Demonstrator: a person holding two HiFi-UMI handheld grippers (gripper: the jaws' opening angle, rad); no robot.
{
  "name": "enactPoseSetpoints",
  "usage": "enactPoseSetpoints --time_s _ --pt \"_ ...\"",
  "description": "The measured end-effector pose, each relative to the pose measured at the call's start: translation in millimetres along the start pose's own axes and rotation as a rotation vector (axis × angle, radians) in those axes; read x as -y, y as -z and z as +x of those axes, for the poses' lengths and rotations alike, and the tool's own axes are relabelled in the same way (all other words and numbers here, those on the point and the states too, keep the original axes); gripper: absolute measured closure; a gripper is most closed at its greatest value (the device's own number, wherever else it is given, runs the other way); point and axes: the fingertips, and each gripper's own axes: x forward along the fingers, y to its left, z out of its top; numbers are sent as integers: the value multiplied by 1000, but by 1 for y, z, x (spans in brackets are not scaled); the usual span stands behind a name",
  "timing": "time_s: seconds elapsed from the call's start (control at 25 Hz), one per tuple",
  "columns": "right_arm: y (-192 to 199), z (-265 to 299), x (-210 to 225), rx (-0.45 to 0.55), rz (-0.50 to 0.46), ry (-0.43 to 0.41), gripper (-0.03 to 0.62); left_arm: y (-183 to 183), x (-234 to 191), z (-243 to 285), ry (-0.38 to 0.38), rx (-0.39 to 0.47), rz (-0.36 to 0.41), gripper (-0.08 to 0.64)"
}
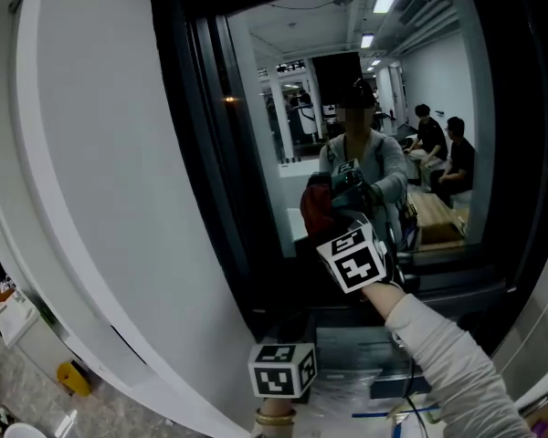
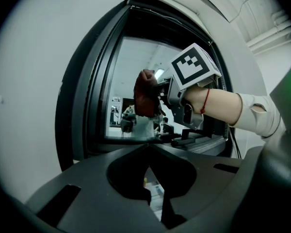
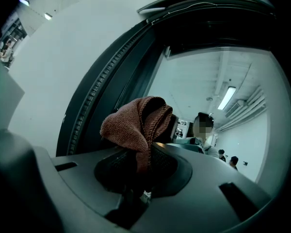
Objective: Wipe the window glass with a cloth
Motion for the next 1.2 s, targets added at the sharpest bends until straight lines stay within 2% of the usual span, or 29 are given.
enactPoseSetpoints --time_s 0.4,1.2 --pt "24 -47 59 -18 13 98 541 -4 34 11 54 4 18 555" --pt "101 -158 195 -121 63 367 540 -9 107 28 174 4 57 555"
